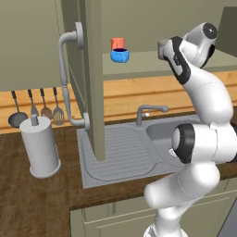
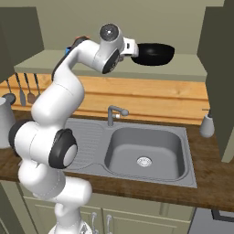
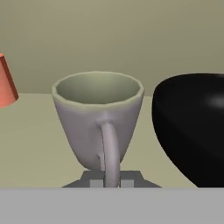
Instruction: Gather all objects into one cabinet and sort the glasses and bowls to opposite sides.
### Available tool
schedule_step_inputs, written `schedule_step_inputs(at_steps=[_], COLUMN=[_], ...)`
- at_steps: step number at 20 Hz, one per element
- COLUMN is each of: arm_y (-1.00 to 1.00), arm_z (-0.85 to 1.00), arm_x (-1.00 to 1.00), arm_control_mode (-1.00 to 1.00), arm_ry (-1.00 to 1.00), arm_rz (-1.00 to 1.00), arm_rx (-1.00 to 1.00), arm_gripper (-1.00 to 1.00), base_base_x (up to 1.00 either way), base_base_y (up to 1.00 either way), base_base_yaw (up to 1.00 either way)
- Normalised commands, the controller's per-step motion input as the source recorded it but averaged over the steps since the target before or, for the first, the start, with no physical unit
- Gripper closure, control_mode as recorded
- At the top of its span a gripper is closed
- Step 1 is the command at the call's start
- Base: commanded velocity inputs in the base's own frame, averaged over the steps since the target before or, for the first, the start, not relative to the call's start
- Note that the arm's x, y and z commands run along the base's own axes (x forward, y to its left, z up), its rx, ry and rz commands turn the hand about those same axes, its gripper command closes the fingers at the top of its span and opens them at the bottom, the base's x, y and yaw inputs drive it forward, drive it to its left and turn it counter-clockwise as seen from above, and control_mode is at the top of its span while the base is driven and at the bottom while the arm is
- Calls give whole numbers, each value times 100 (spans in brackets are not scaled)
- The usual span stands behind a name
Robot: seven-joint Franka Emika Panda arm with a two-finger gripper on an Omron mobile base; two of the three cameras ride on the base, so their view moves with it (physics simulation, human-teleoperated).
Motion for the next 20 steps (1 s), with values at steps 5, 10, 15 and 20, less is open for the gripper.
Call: schedule_step_inputs(at_steps=[5,10,15,20], arm_y=[3,19,33,38], arm_z=[9,0,0,0], arm_x=[-14,-1,-5,-28], arm_control_mode=[-100,-100,-100,-100], arm_ry=[1,0,-5,-13], arm_rz=[0,1,9,16], arm_rx=[1,1,0,0], arm_gripper=[100,100,100,100], base_base_x=[0,0,0,0], base_base_y=[0,0,0,0], base_base_yaw=[0,0,0,0])
